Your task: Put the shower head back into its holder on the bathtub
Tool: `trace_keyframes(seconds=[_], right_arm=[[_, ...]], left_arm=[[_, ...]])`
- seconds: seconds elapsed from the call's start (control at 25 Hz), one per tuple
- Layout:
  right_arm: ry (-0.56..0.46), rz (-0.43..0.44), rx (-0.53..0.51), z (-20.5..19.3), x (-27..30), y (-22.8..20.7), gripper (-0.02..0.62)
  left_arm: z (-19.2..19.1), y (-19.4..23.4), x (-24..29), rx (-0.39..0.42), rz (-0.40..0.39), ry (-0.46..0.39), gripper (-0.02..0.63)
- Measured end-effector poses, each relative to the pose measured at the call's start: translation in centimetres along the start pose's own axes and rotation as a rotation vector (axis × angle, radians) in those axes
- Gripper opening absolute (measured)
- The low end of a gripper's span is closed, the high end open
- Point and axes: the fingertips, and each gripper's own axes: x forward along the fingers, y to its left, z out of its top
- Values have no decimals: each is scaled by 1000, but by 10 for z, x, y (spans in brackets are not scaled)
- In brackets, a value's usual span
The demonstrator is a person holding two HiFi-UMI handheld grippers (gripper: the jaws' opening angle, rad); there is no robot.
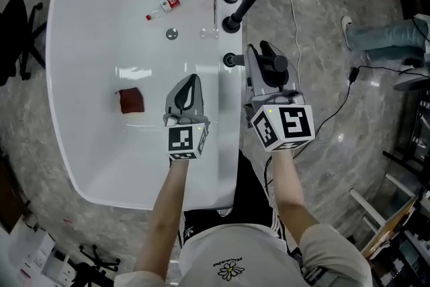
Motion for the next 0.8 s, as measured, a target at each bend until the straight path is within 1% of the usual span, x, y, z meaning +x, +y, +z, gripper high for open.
trace_keyframes(seconds=[0.24, 0.48, 0.64, 0.72, 0.8], right_arm=[[64, 2, -41, -33, 17, -1, 115], [141, -5, -68, -69, 27, -2, 115], [159, 0, -108, -76, 35, 5, 115], [172, 0, -111, -77, 40, 8, 115], [164, -3, -101, -71, 39, 10, 110]], left_arm=[[-15, 2, 8, -17, 4, 12, -2], [-21, 7, 3, -32, 14, 16, -2], [-18, 6, -1, -35, 12, 6, -2], [-16, 7, -4, -42, 17, 0, -2], [-10, 6, -8, -43, 17, -9, -2]])
